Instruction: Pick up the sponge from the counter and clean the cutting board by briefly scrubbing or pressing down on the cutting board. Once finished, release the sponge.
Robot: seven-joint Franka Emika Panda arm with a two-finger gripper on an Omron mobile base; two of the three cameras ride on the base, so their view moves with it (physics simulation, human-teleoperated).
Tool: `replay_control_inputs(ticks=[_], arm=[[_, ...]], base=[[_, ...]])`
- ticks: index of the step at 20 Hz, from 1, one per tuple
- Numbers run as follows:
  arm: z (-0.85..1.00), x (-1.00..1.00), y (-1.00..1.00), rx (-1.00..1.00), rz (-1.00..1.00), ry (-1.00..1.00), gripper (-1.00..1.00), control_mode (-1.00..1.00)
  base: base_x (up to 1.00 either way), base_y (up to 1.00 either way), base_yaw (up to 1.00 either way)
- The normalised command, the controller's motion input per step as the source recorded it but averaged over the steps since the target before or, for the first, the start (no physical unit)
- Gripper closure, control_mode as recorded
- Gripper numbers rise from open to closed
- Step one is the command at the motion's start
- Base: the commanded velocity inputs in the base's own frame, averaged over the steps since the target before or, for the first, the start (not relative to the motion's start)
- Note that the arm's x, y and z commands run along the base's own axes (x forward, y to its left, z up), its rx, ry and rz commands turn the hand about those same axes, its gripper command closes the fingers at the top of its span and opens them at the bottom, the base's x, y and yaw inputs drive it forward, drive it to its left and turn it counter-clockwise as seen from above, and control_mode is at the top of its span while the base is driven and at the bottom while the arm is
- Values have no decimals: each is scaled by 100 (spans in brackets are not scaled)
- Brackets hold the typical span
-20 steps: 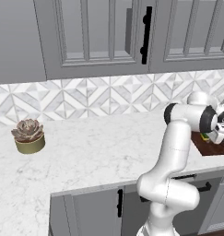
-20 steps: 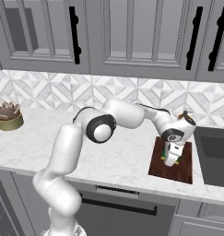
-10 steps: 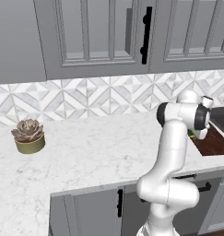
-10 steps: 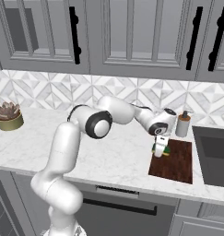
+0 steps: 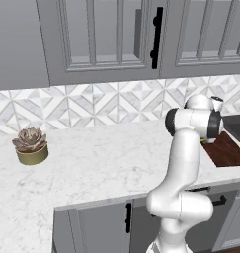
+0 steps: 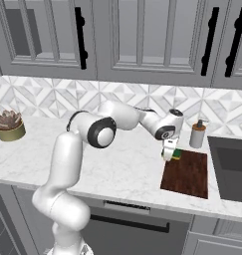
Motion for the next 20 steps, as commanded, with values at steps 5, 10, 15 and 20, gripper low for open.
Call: replay_control_inputs(ticks=[5,10,15,20], arm=[[14,-61,86,-1,8,0,100,-100],[-10,-48,86,0,9,9,100,-100],[-44,-67,26,0,12,14,-100,-100],[0,-39,12,1,2,7,-100,-100]], base=[[0,0,0],[0,0,0],[0,0,0],[0,0,0]])
